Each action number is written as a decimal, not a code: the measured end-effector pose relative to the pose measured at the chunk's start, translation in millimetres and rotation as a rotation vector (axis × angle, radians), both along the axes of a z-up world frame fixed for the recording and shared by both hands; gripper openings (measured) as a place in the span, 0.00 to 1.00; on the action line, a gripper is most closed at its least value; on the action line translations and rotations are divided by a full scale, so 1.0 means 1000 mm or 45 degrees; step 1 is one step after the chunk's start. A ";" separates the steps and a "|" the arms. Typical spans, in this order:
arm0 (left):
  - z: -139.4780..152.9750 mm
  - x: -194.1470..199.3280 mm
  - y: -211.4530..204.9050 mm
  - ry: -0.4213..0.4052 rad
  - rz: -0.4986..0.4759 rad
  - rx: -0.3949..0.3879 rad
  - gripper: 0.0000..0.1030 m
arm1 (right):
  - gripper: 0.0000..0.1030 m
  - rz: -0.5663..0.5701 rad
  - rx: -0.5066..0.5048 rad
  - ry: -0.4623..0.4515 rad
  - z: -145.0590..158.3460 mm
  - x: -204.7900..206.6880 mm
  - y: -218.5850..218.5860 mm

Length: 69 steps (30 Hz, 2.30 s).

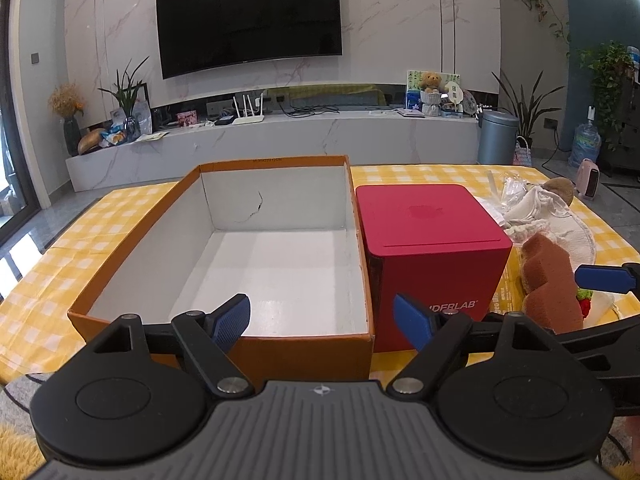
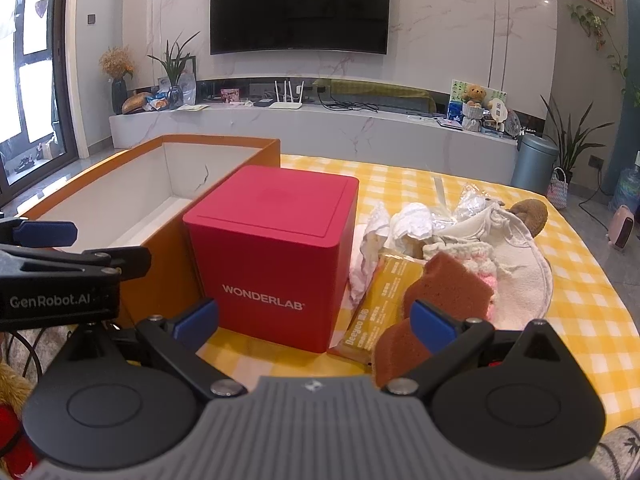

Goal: Organize soft objects

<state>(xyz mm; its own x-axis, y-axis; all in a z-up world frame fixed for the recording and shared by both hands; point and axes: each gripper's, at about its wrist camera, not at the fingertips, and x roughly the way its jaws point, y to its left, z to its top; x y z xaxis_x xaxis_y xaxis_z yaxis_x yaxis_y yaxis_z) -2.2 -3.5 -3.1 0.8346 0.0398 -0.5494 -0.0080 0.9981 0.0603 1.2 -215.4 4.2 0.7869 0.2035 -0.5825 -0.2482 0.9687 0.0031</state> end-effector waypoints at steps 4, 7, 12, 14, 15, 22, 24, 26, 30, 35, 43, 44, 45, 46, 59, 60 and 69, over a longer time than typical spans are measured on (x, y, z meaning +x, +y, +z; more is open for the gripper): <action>0.000 -0.001 -0.001 -0.002 0.003 0.004 0.93 | 0.97 0.000 0.001 0.001 0.000 0.000 0.000; -0.001 -0.001 -0.001 -0.001 0.005 0.006 0.93 | 0.97 0.001 0.003 0.003 0.000 0.000 0.000; -0.001 0.000 -0.002 0.003 0.005 0.016 0.93 | 0.97 0.004 0.003 0.014 -0.002 0.001 0.000; -0.001 0.000 -0.002 0.003 0.005 0.017 0.93 | 0.97 0.004 0.005 0.016 -0.003 0.002 0.000; -0.001 0.000 -0.002 0.004 0.006 0.016 0.93 | 0.97 0.005 0.007 0.019 -0.003 0.002 0.000; 0.002 -0.004 -0.002 -0.039 0.011 0.046 0.93 | 0.97 0.048 0.126 0.106 -0.005 0.006 -0.004; 0.004 -0.004 0.001 -0.049 0.023 0.019 0.93 | 0.97 0.049 0.169 0.146 -0.006 0.007 -0.005; 0.006 -0.004 0.004 -0.041 0.038 -0.005 0.93 | 0.97 0.051 0.188 0.163 -0.007 0.007 -0.005; 0.007 -0.001 0.009 -0.029 0.074 -0.020 0.93 | 0.97 0.062 0.208 0.176 -0.007 0.006 -0.002; 0.007 0.000 0.012 -0.024 0.089 -0.022 0.93 | 0.93 0.032 0.318 0.304 -0.013 0.008 -0.003; 0.007 0.000 0.012 -0.016 0.092 -0.016 0.93 | 0.93 0.017 0.264 0.189 -0.009 0.002 -0.002; 0.007 0.000 0.012 -0.013 0.092 -0.012 0.93 | 0.93 0.011 0.280 0.194 -0.009 0.003 -0.003; 0.007 0.000 0.012 -0.010 0.091 -0.010 0.93 | 0.93 0.005 0.292 0.198 -0.008 0.004 -0.005; 0.008 -0.001 0.012 -0.009 0.092 -0.010 0.93 | 0.93 -0.004 0.295 0.198 -0.007 0.004 -0.007; 0.045 0.022 -0.037 -0.042 -0.075 0.026 0.93 | 0.97 -0.282 0.124 0.097 0.043 0.055 -0.094; 0.044 0.024 -0.044 -0.032 -0.104 0.029 0.93 | 0.97 -0.313 0.113 0.127 0.042 0.062 -0.101; 0.013 0.041 -0.121 0.155 -0.465 0.067 0.93 | 0.97 -0.633 0.222 0.176 0.002 0.083 -0.170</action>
